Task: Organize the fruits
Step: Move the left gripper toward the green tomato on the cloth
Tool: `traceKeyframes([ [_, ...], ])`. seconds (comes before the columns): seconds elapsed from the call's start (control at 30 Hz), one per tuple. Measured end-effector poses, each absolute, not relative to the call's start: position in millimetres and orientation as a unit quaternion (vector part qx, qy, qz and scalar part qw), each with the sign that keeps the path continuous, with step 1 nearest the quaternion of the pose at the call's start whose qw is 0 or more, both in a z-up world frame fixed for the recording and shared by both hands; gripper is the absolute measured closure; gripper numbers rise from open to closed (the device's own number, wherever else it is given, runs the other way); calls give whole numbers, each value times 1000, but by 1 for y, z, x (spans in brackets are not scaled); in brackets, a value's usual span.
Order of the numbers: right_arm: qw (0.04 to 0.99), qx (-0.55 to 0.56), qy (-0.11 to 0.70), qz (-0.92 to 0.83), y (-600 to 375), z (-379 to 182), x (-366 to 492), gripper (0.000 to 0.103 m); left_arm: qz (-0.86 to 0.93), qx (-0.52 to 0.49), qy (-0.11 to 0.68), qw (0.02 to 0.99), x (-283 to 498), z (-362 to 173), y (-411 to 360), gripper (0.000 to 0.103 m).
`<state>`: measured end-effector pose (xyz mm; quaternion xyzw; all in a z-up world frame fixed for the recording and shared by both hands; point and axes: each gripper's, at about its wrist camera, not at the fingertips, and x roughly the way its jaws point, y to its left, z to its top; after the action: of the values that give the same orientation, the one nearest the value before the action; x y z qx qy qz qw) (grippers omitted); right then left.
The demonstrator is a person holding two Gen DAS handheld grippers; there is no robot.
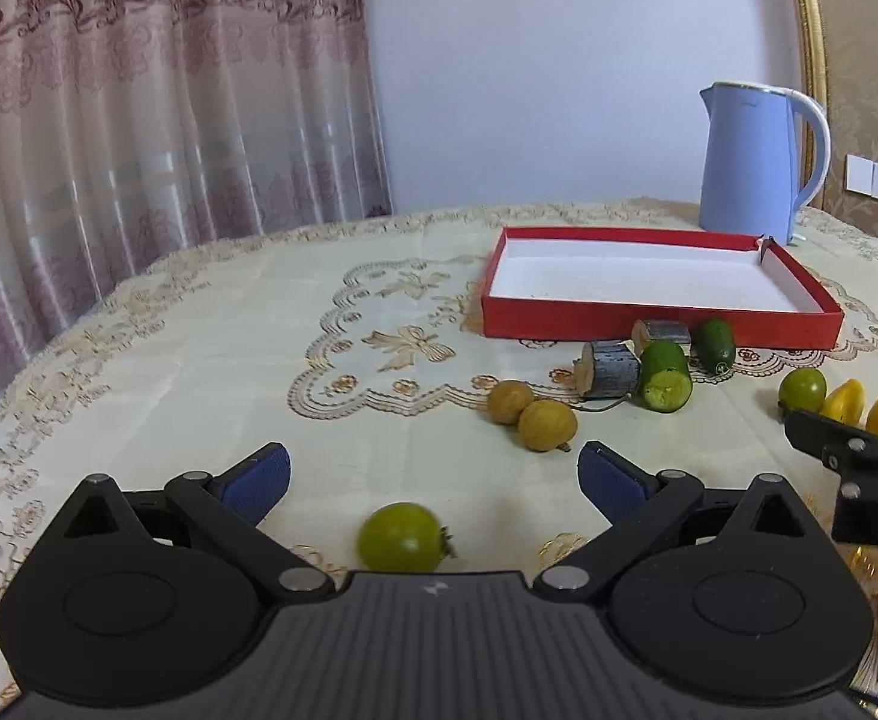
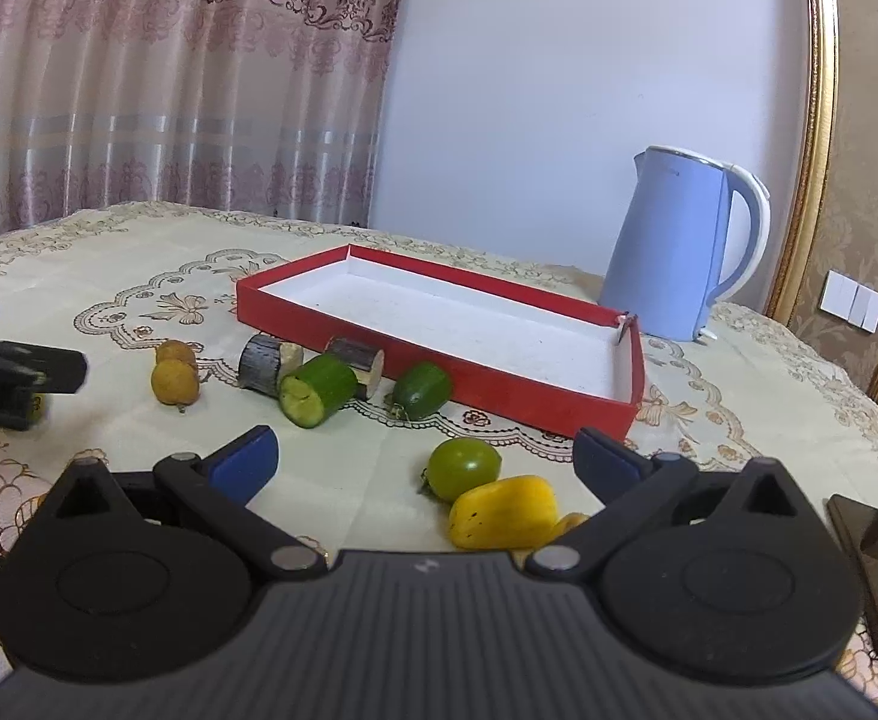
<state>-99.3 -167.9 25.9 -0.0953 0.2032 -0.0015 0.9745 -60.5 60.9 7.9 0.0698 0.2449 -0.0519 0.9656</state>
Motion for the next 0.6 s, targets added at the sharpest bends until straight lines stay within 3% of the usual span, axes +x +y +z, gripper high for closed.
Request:
traceKeyframes([
  [0.6,978,-67,199,19,-173,22,-107,0,-78,41,281,956,-58,-10,96,0],
])
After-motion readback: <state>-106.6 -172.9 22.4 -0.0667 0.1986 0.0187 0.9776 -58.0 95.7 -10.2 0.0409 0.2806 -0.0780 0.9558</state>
